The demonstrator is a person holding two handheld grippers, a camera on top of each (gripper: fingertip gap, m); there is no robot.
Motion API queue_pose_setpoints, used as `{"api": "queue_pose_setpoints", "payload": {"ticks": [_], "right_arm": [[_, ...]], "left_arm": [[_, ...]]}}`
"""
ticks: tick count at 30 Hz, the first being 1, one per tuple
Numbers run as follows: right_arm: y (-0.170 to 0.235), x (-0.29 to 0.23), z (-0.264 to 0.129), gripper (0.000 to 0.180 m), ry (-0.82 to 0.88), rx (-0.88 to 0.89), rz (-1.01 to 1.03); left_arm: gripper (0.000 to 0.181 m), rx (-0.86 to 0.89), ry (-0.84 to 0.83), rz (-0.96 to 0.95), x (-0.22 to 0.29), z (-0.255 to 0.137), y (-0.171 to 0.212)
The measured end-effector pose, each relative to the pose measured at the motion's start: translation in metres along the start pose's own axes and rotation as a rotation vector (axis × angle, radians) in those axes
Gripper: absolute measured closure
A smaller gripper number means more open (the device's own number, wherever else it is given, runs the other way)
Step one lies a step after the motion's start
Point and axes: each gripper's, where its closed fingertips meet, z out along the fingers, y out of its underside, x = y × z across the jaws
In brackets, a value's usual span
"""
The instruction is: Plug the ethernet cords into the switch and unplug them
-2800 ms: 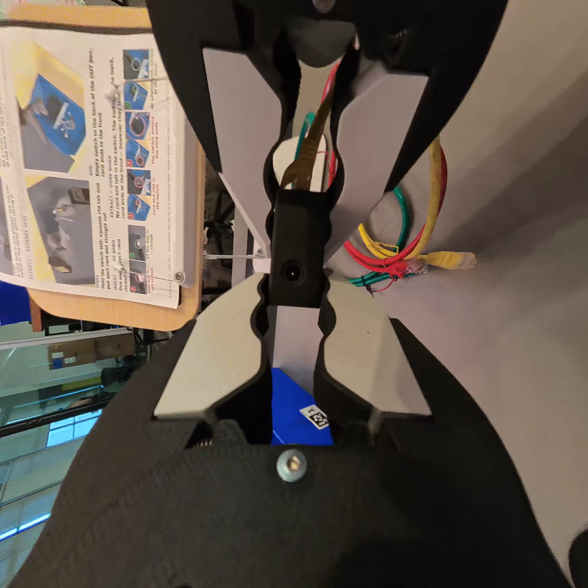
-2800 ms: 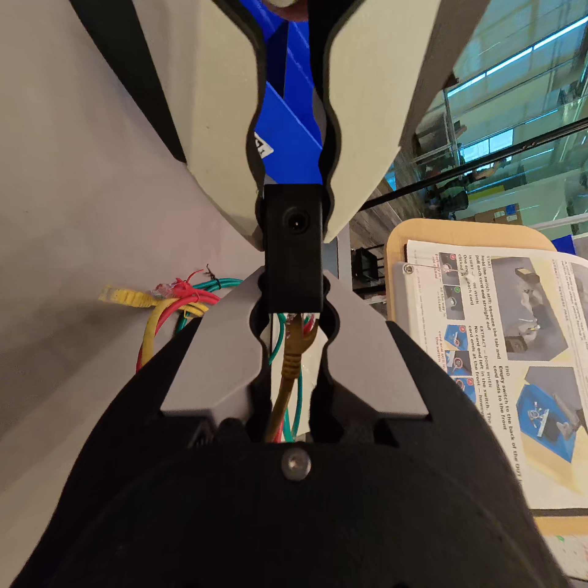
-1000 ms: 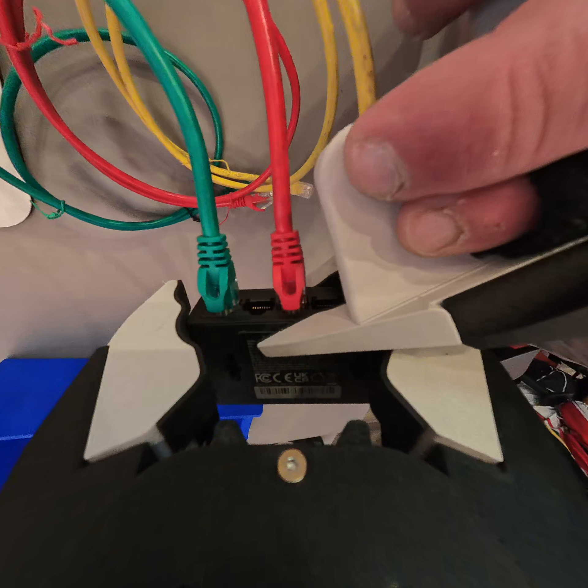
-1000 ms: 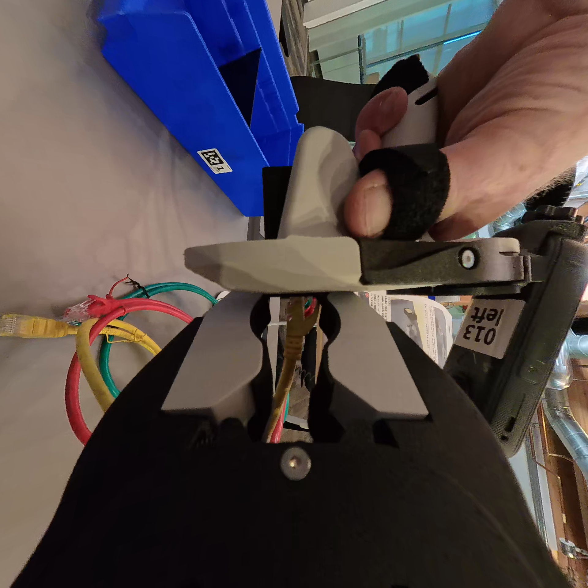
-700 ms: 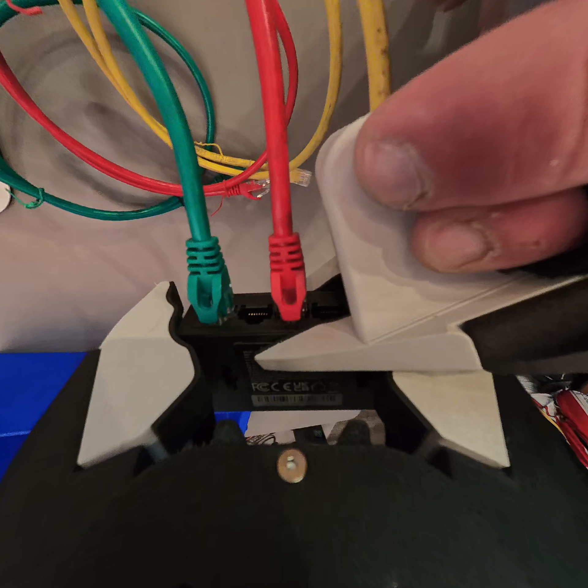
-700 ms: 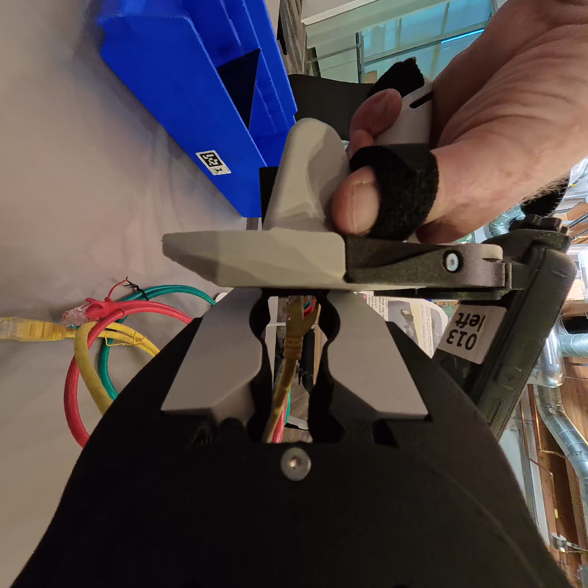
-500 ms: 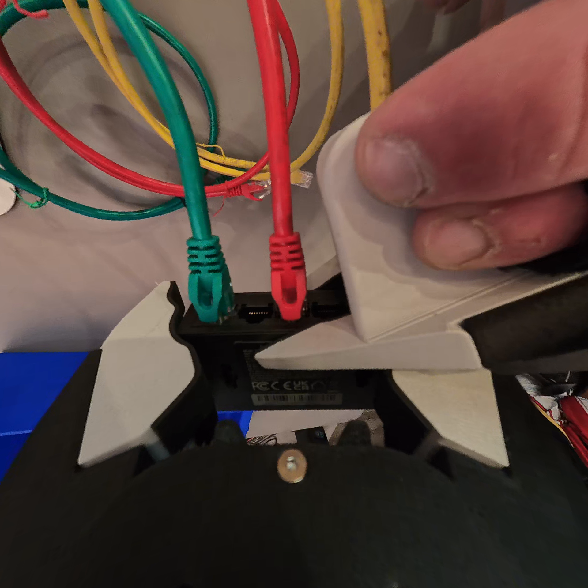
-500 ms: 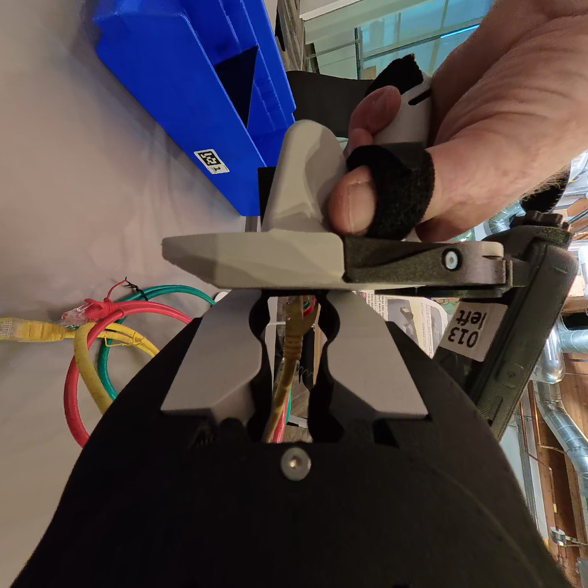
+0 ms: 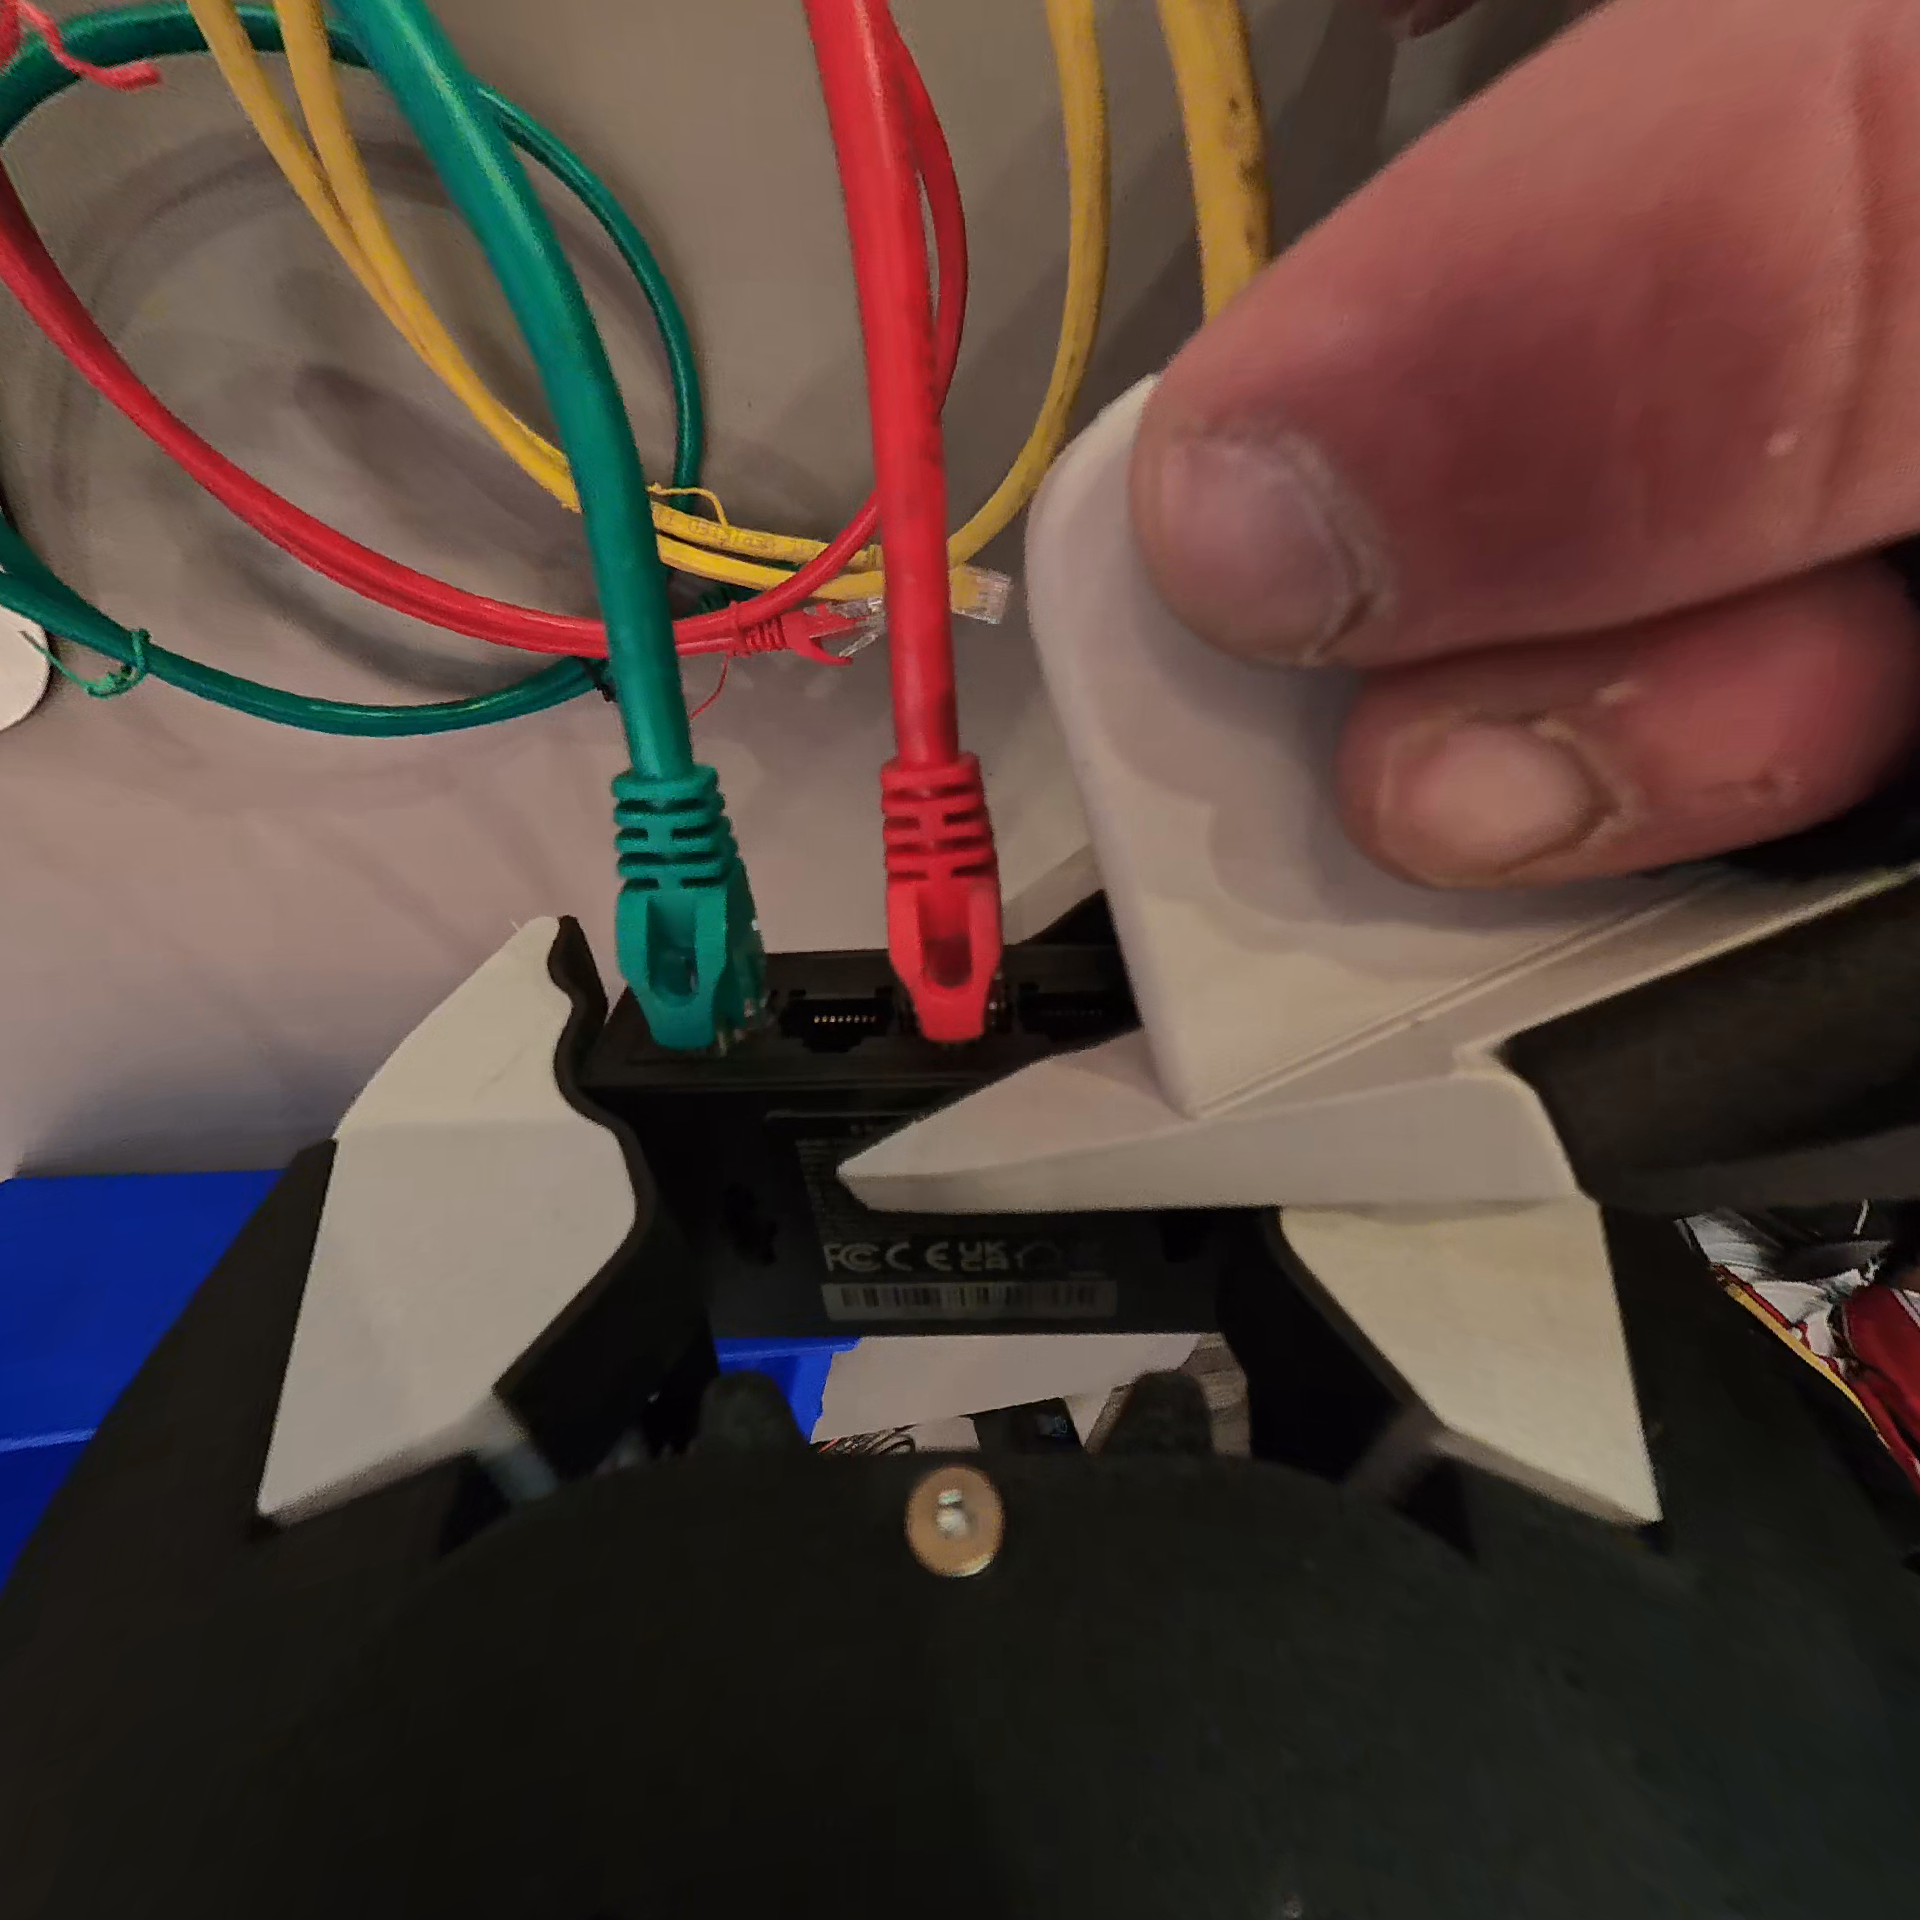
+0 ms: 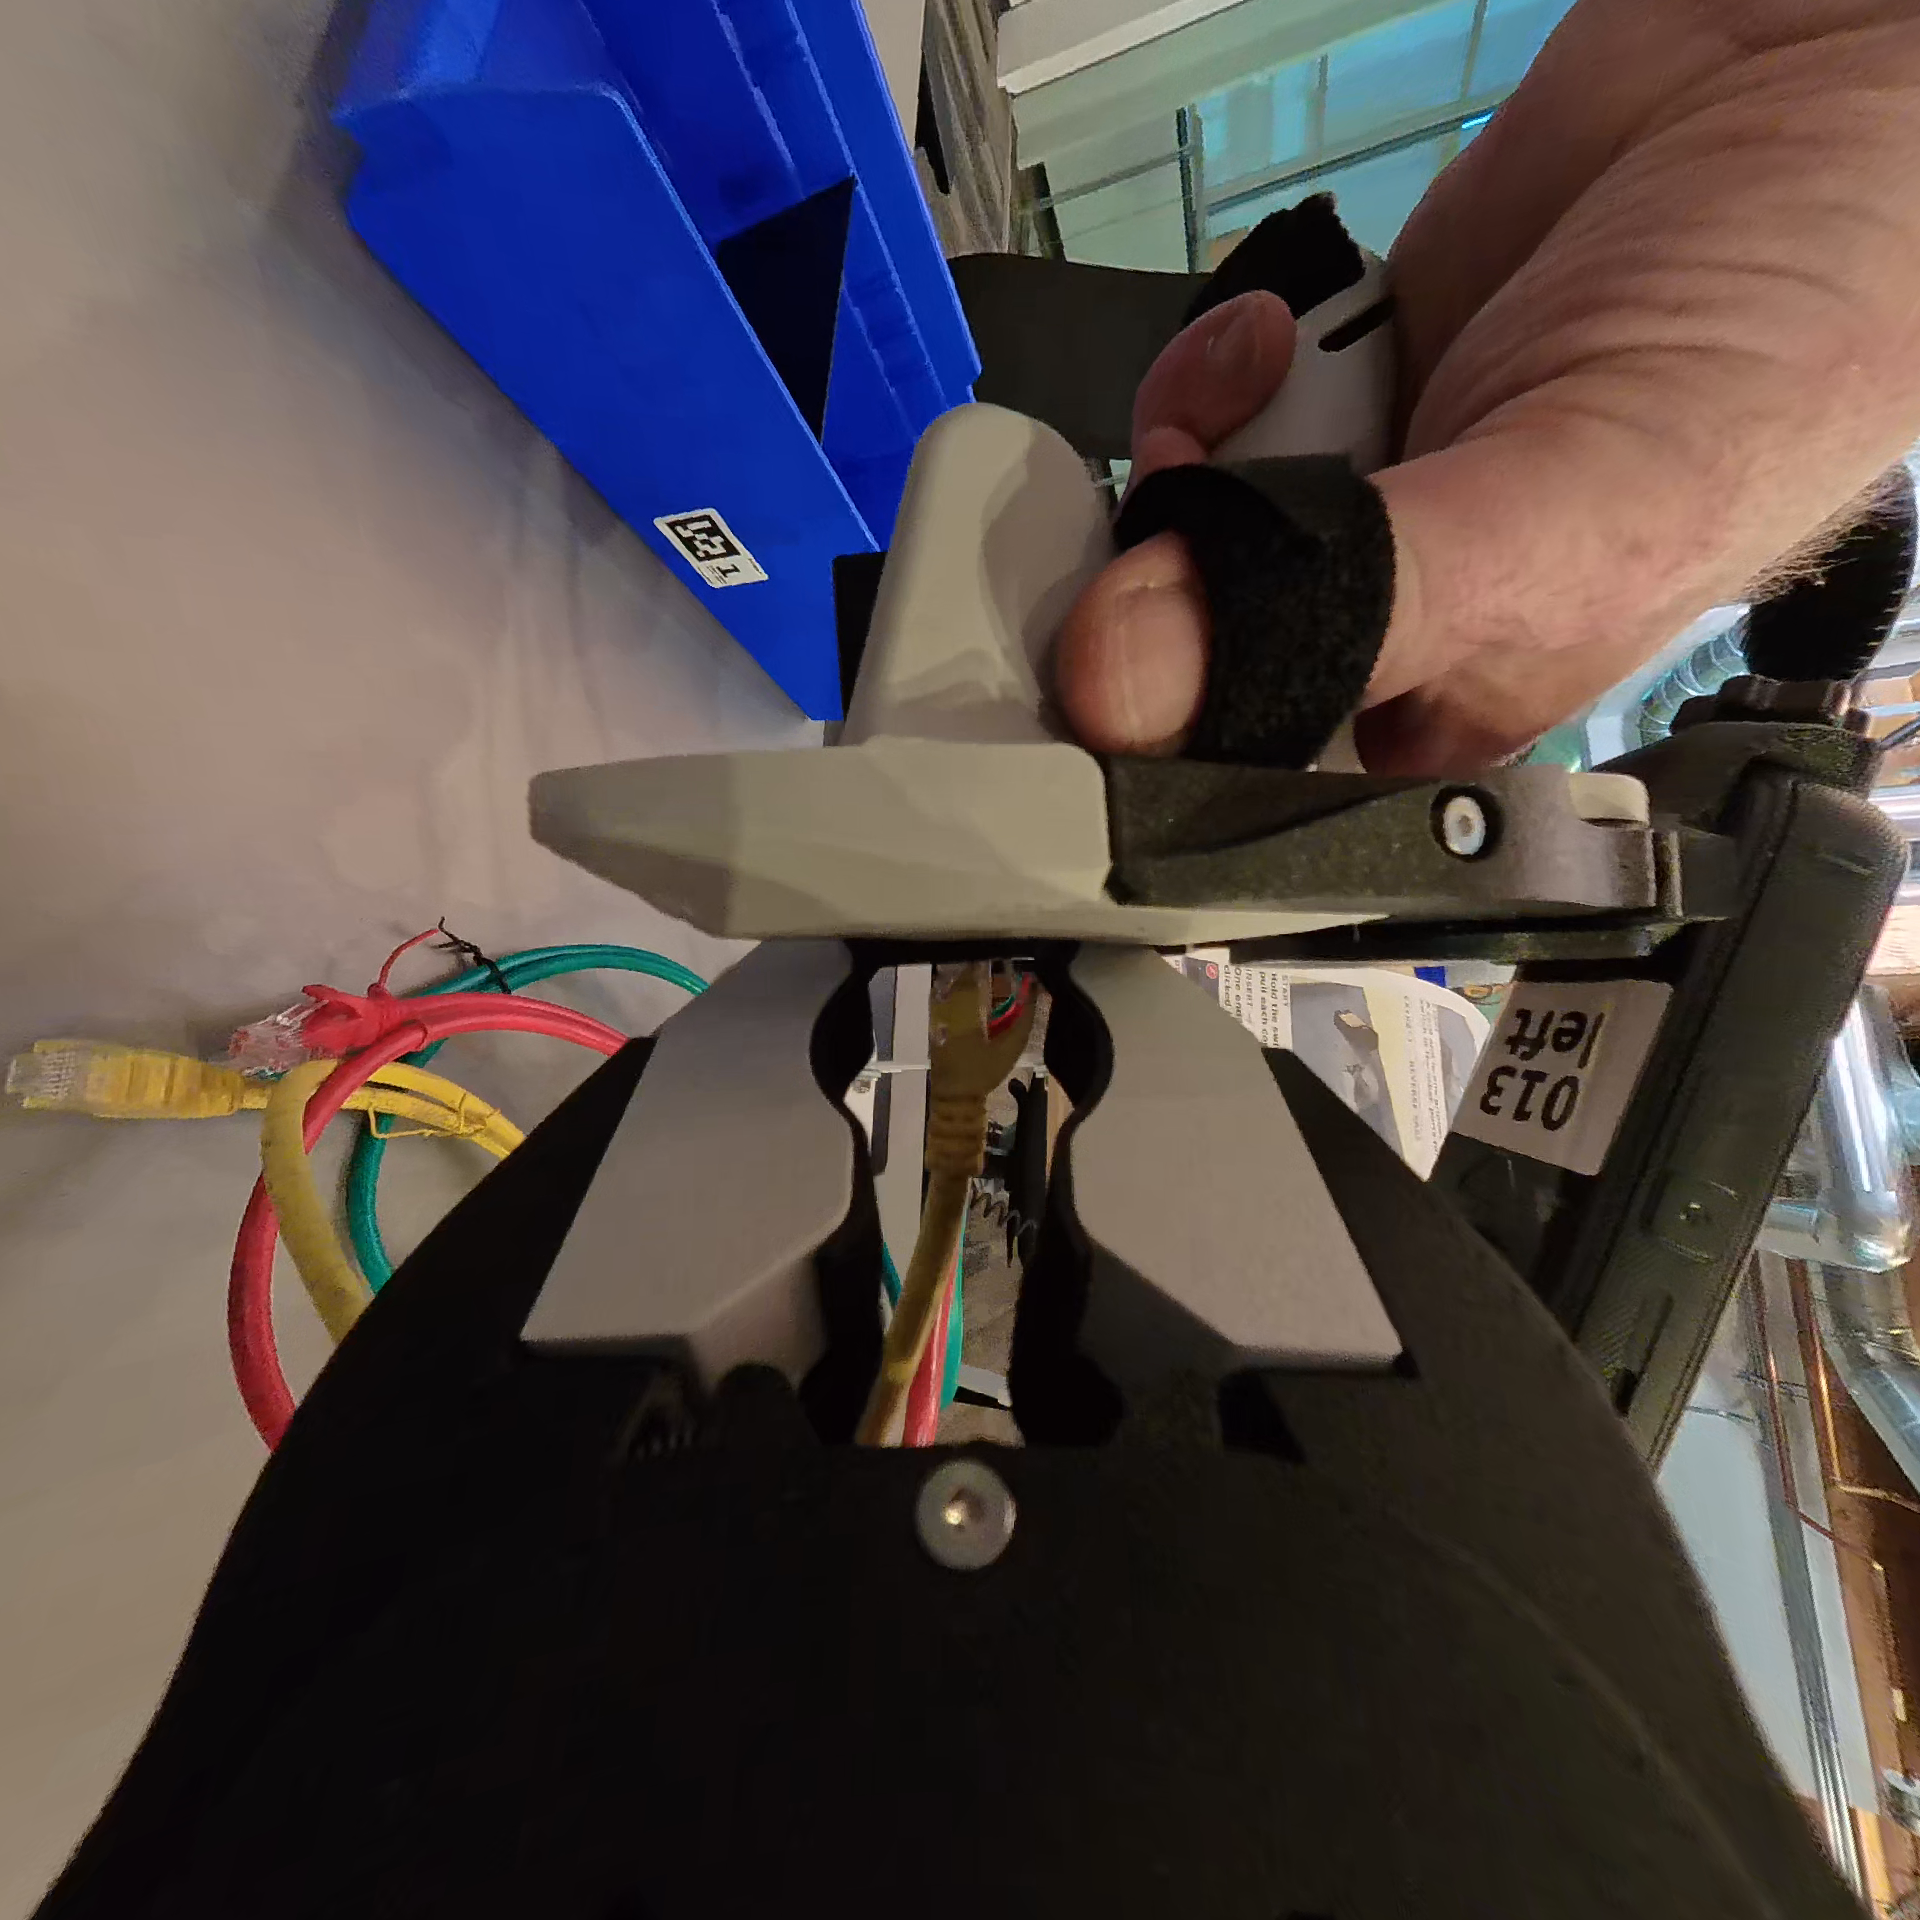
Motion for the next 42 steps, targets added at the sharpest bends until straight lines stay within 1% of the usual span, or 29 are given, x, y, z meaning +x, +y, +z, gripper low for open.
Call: {"api": "queue_pose_setpoints", "payload": {"ticks": [1, 4, 7, 13, 18, 20, 23, 31, 42], "right_arm": [[0.0, 0.0, 0.0, 0.151, -0.002, 0.004, 0.002], [0.001, 0.001, -0.002, 0.141, -0.019, 0.021, 0.033], [0.001, 0.002, -0.009, 0.139, -0.053, 0.068, 0.043], [0.004, 0.011, -0.034, 0.144, -0.159, 0.228, 0.191], [0.0, 0.011, -0.051, 0.15, -0.235, 0.318, 0.22], [-0.004, 0.009, -0.052, 0.152, -0.244, 0.327, 0.214], [-0.008, 0.004, -0.05, 0.15, -0.253, 0.341, 0.205], [-0.013, 0.009, -0.049, 0.16, -0.183, 0.324, 0.149], [-0.015, 0.013, -0.053, 0.165, -0.152, 0.307, 0.098]], "left_arm": [[0.052, -0.002, 0.004, 0.0, 0.0, 0.001, 0.001], [0.051, -0.008, 0.003, 0.0, -0.001, 0.003, 0.004], [0.052, 0.003, 0.011, -0.005, -0.002, 0.001, 0.006], [0.051, 0.033, 0.025, -0.002, -0.003, -0.009, 0.007], [0.052, 0.018, 0.047, 0.029, 0.002, -0.012, 0.006], [0.052, 0.014, 0.063, 0.044, 0.006, -0.012, 0.003], [0.052, 0.002, 0.086, 0.05, 0.01, -0.011, 0.001], [0.052, -0.023, 0.124, 0.055, 0.016, -0.011, 0.002], [0.052, -0.025, 0.15, 0.081, 0.022, -0.011, 0.0]]}}
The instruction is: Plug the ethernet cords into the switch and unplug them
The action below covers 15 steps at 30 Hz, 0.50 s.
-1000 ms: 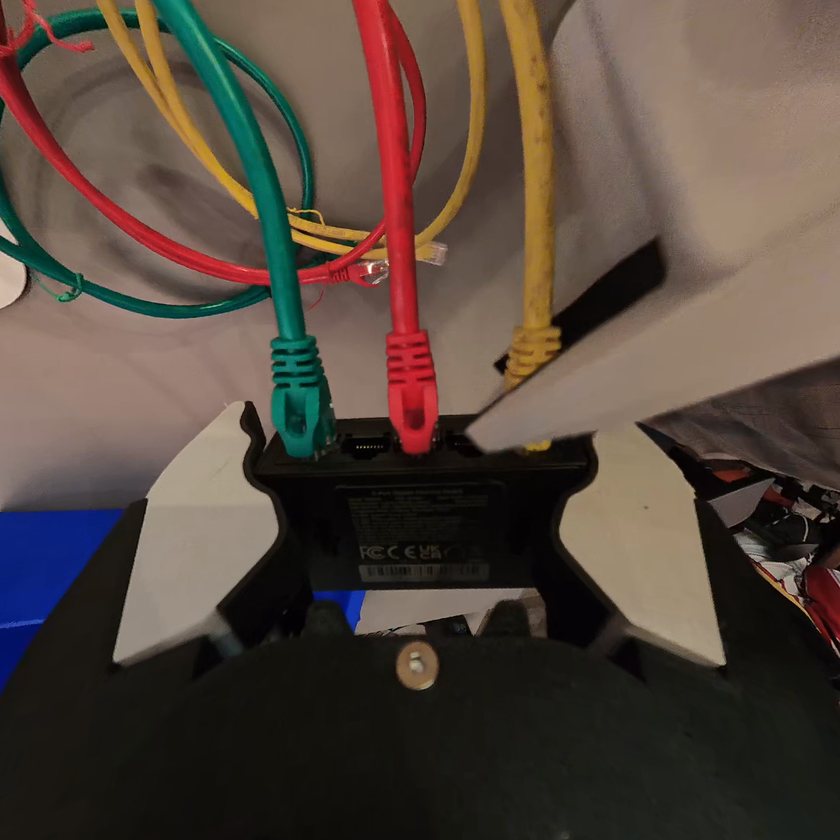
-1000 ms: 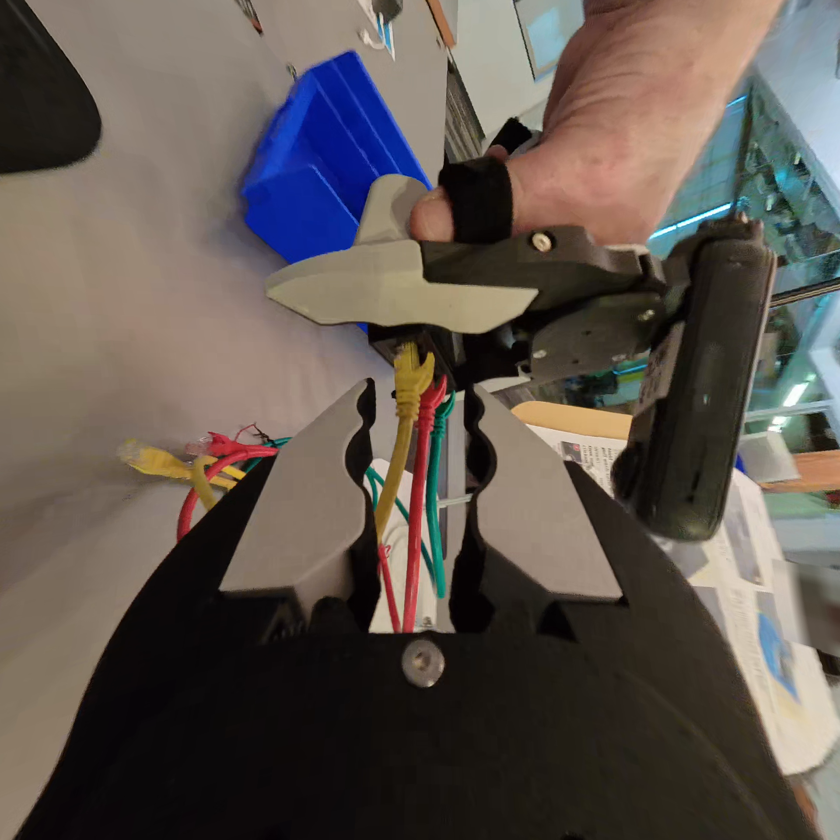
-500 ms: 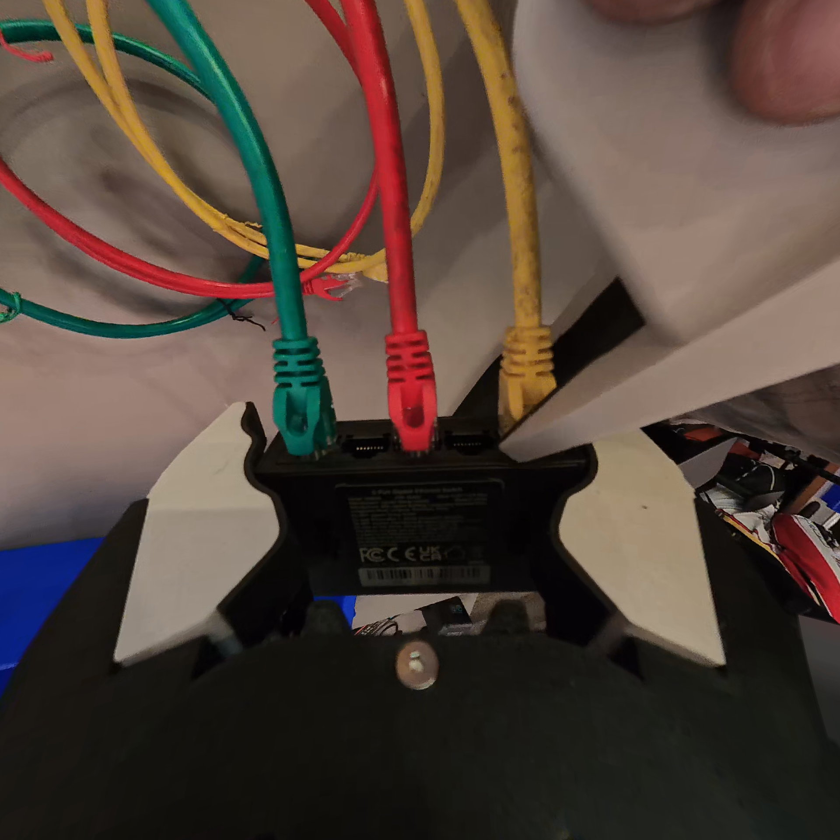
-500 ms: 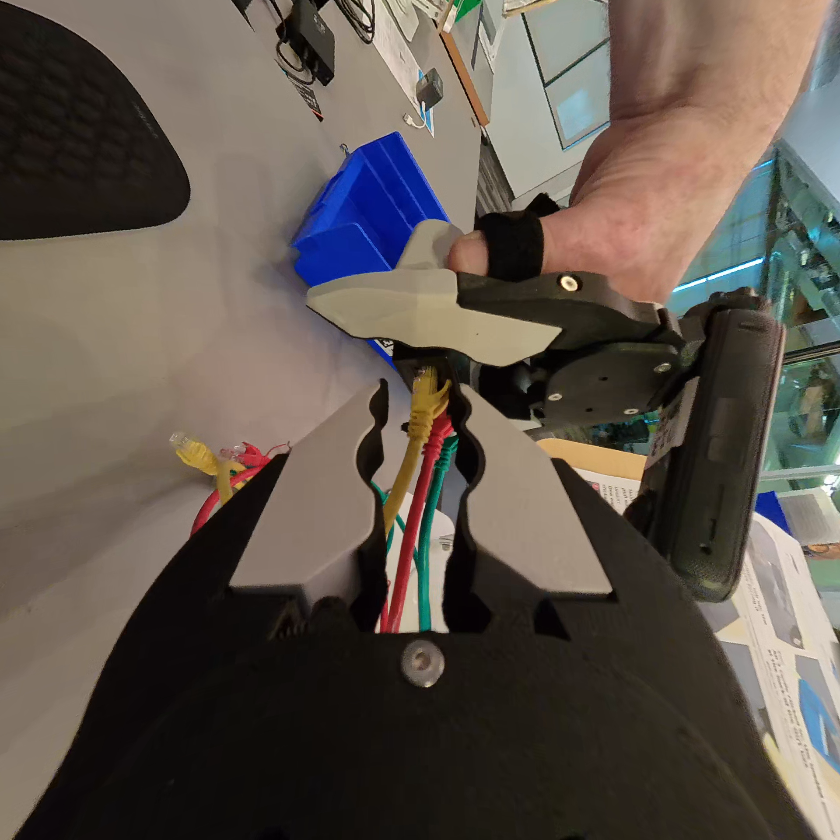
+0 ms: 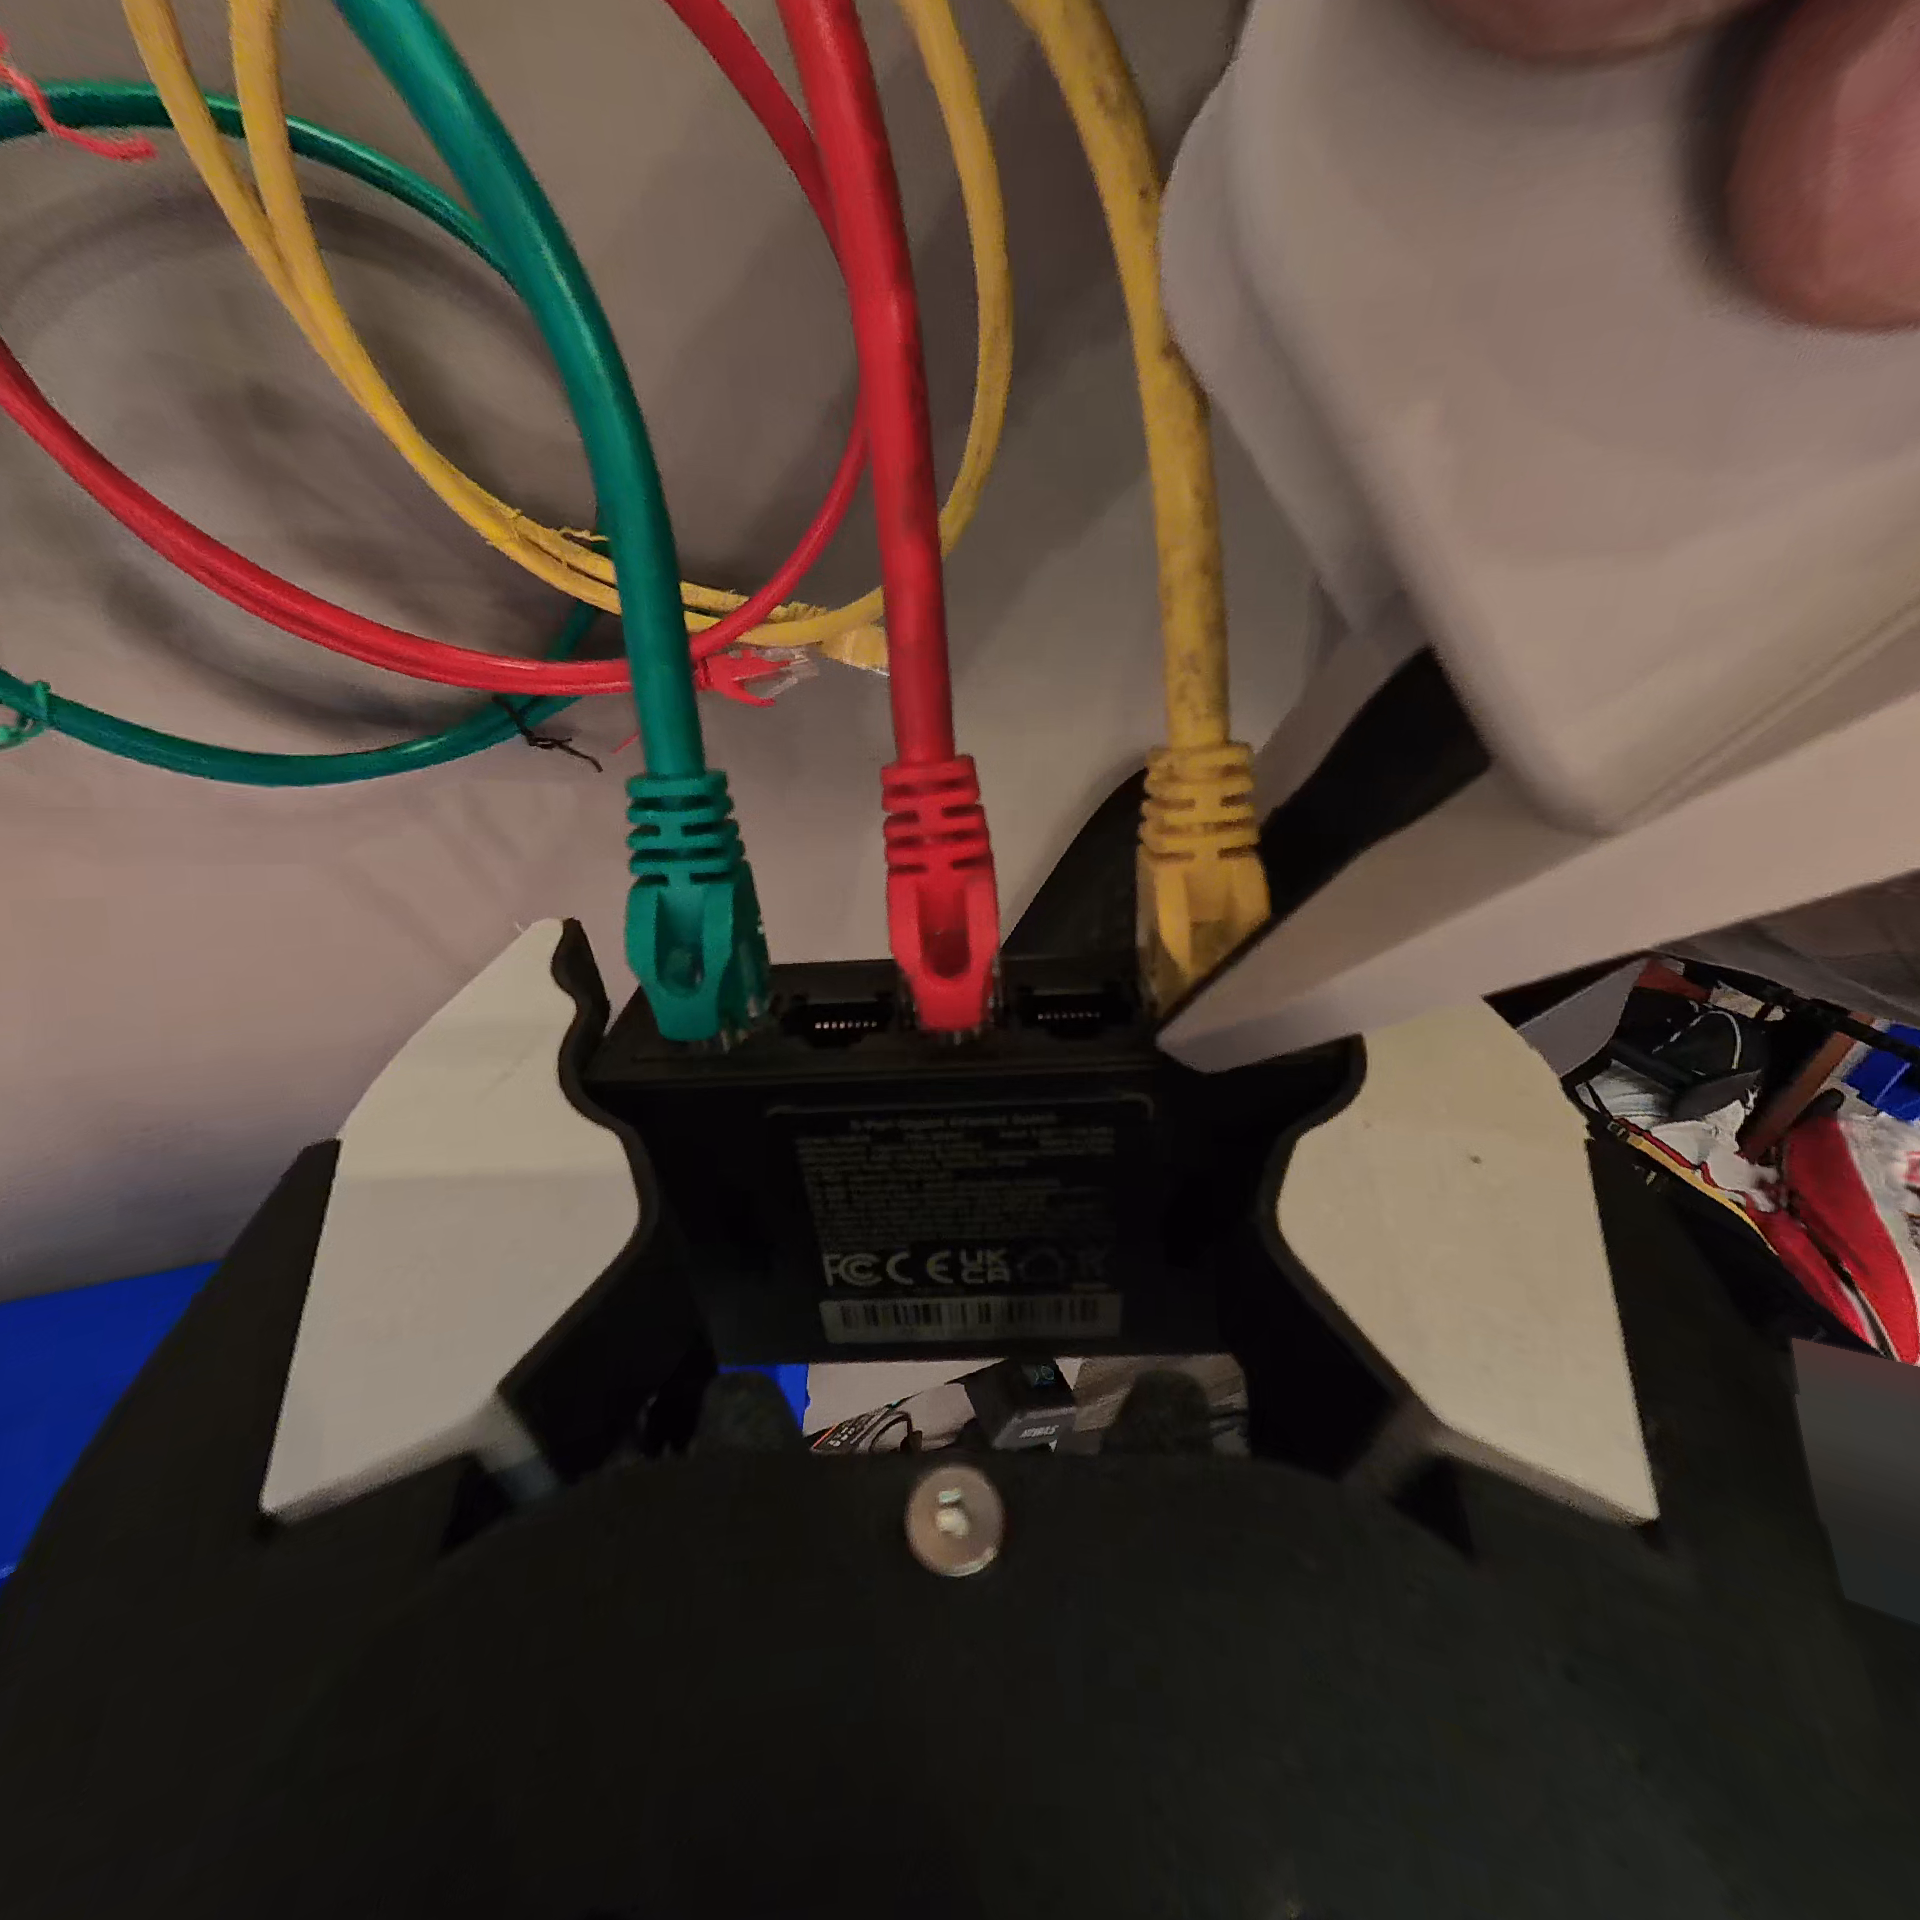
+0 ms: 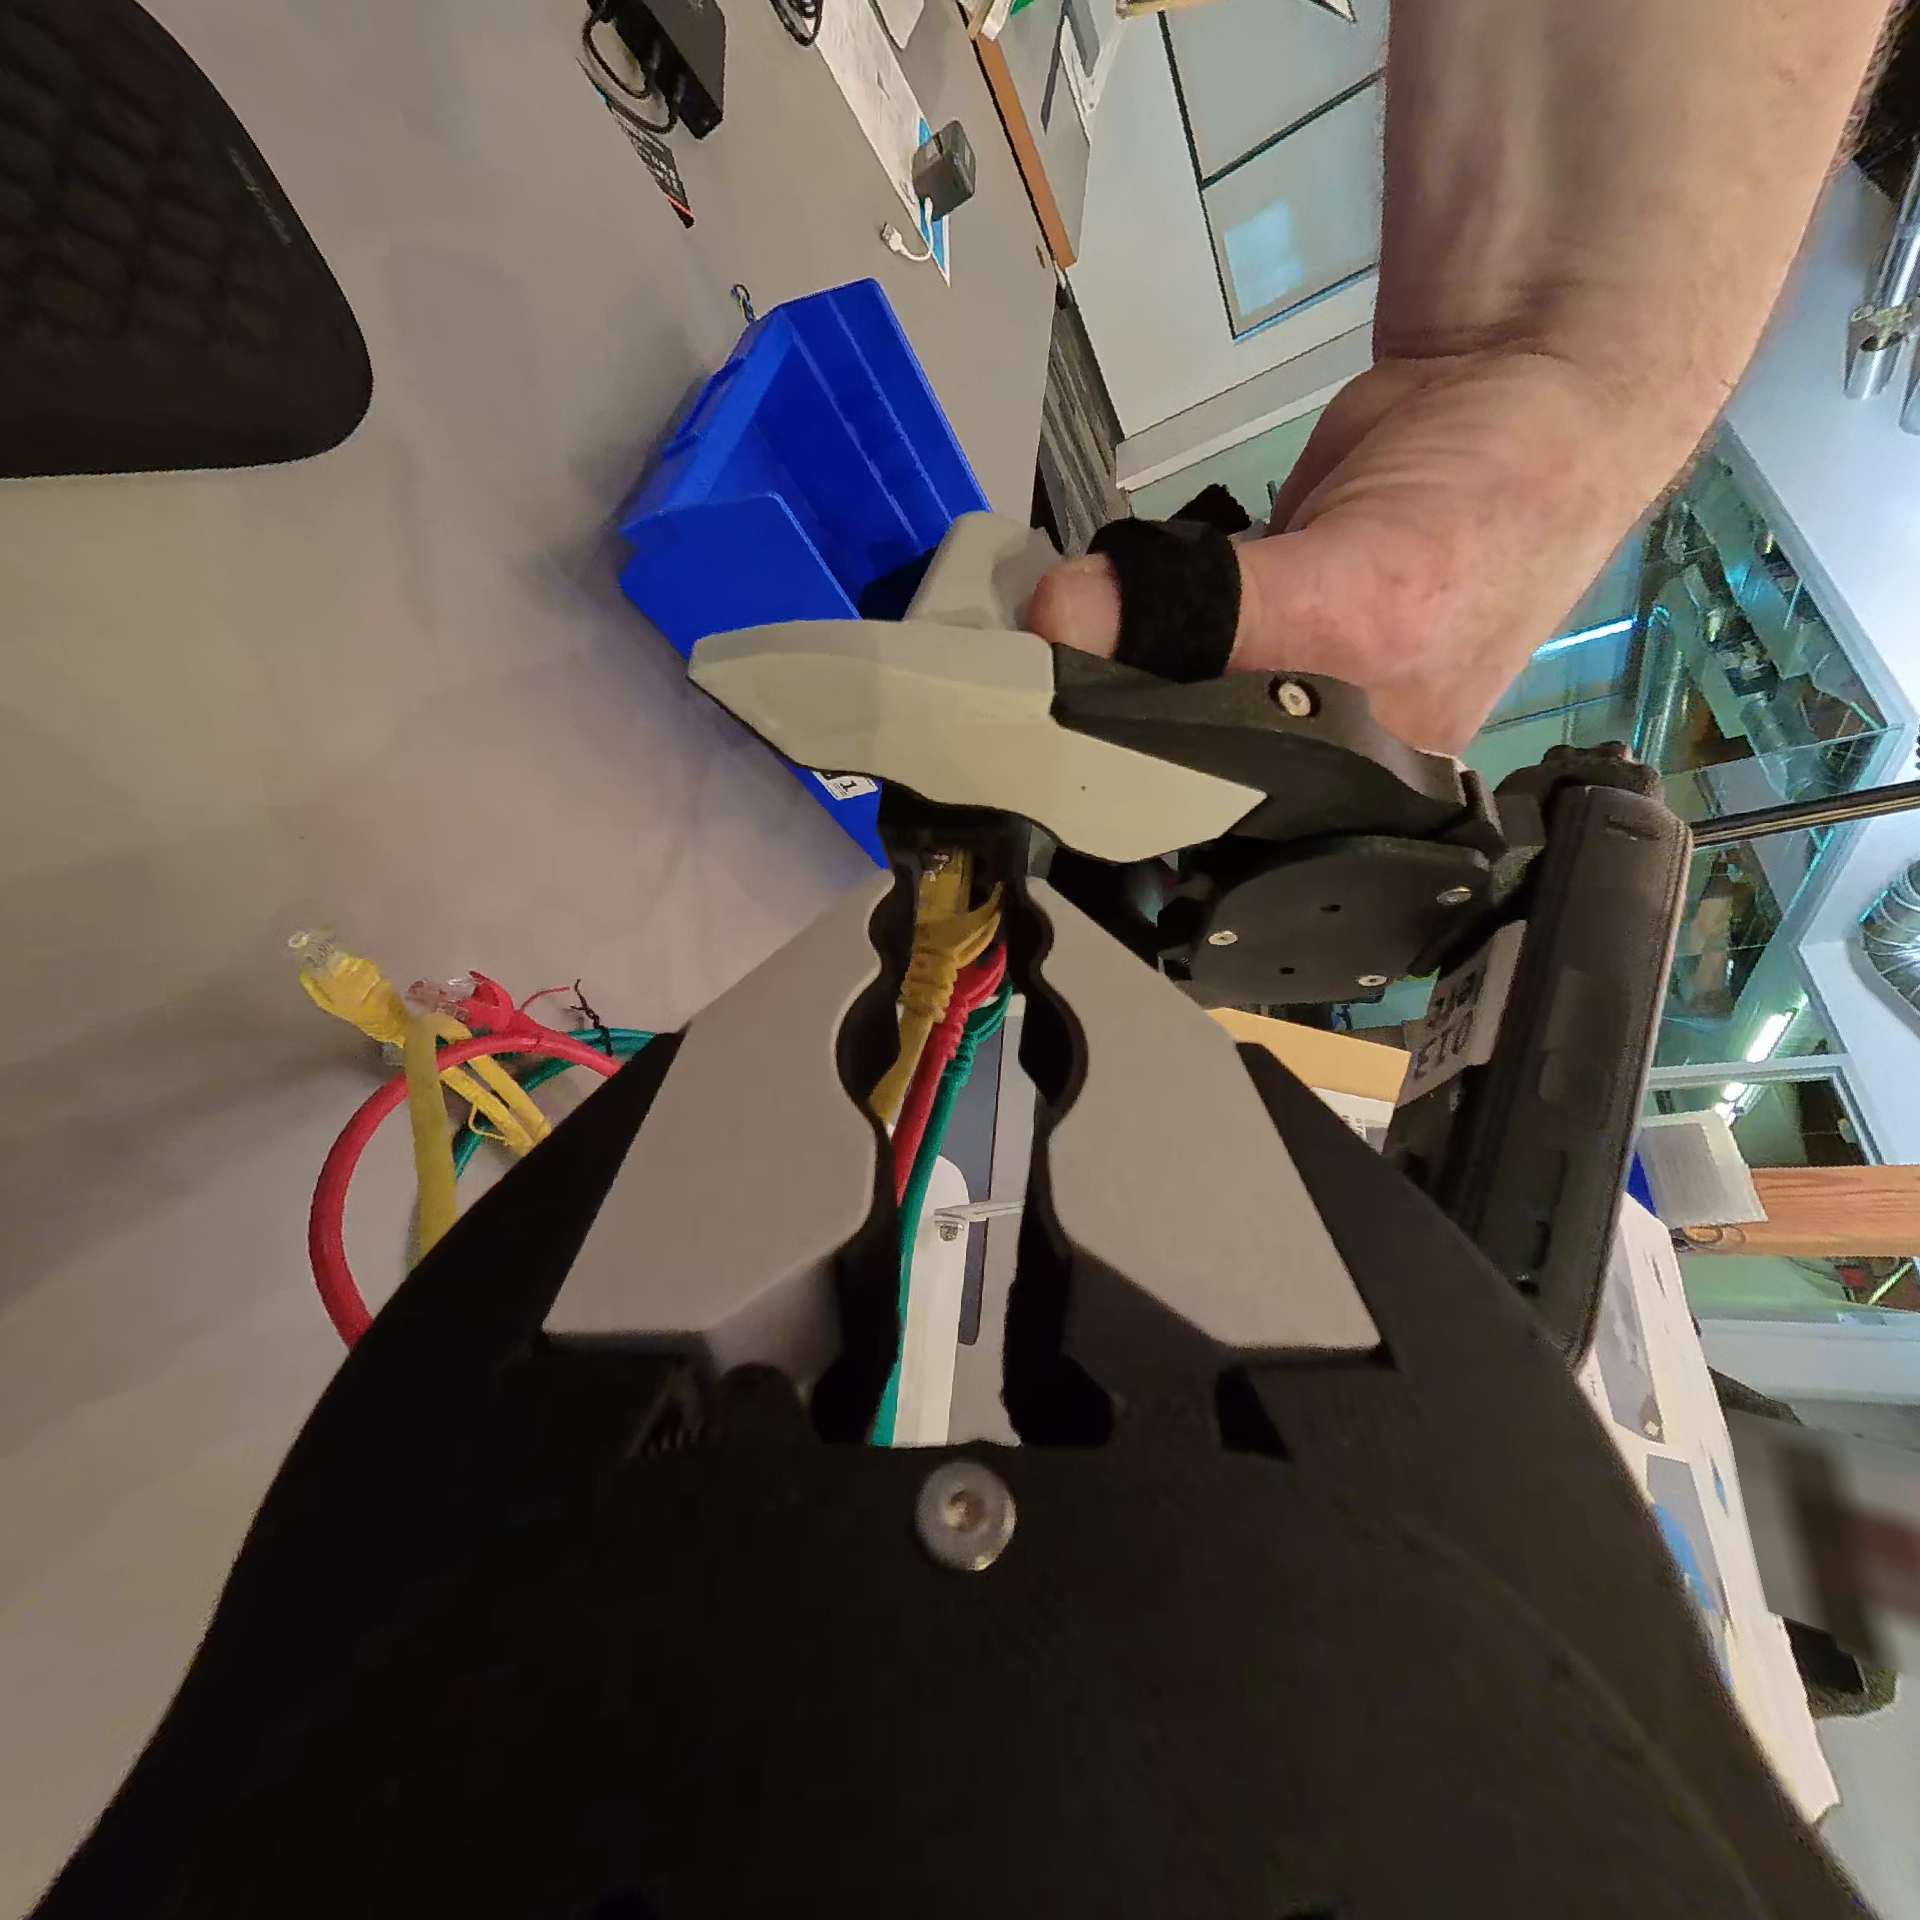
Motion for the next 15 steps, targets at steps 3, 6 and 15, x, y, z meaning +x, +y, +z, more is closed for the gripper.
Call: {"api": "queue_pose_setpoints", "payload": {"ticks": [3, 6, 15], "right_arm": [[0.001, 0.001, -0.002, 0.165, 0.002, -0.004, -0.003], [0.001, 0.001, -0.005, 0.163, -0.013, 0.004, 0.008], [-0.005, 0.003, -0.012, 0.164, -0.026, 0.057, 0.036]], "left_arm": [[0.052, 0.01, 0.001, 0.001, 0.001, -0.001, -0.002], [0.052, 0.007, 0.003, 0.017, 0.003, -0.001, -0.003], [0.052, 0.016, 0.011, 0.048, 0.01, -0.005, -0.006]]}}
